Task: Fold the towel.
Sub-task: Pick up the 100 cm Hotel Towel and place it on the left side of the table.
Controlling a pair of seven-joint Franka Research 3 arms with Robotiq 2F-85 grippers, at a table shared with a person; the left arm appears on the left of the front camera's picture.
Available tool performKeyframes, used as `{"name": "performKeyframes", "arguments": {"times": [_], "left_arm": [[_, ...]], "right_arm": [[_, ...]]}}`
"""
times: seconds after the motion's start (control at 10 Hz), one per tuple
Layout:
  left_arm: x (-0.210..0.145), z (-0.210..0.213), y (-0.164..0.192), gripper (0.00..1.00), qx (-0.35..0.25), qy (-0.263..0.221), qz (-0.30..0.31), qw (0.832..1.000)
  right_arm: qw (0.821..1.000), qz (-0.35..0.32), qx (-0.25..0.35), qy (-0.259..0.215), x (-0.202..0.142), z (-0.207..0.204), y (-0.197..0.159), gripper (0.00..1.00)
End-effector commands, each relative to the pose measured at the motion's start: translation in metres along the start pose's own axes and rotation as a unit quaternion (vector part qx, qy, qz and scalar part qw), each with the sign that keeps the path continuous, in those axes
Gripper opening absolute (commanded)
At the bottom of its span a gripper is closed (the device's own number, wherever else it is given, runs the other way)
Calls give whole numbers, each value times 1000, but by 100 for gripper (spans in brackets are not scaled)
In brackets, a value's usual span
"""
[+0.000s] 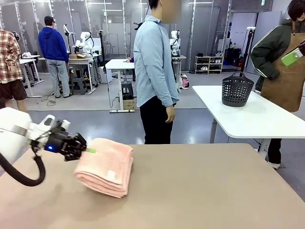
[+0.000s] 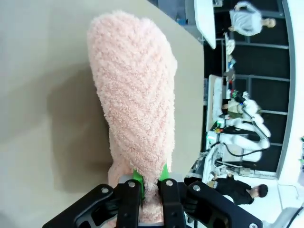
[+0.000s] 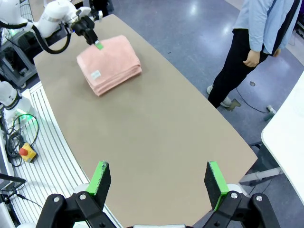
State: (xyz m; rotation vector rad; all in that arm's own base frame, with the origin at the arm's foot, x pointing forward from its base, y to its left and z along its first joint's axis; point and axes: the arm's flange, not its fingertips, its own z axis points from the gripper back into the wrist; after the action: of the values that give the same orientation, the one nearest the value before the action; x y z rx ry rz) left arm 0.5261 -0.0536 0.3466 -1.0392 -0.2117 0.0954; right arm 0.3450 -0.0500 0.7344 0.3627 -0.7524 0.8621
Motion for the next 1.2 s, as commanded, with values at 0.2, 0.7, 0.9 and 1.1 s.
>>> {"name": "performKeyframes", "arguments": {"times": [0.2, 0.7, 0.9, 1.1], "left_arm": [[32, 91, 25, 13, 7, -36, -7, 999], [32, 145, 98, 13, 1, -24, 34, 999], [33, 160, 125, 13, 28, -8, 12, 999], [36, 169, 147, 13, 52, 10, 11, 999]], "right_arm": [[1000, -7, -4, 3, 1, 0, 1, 100], [1000, -7, -4, 3, 1, 0, 1, 100], [1000, -7, -4, 3, 1, 0, 1, 100], [1000, -7, -4, 3, 1, 0, 1, 100]]}}
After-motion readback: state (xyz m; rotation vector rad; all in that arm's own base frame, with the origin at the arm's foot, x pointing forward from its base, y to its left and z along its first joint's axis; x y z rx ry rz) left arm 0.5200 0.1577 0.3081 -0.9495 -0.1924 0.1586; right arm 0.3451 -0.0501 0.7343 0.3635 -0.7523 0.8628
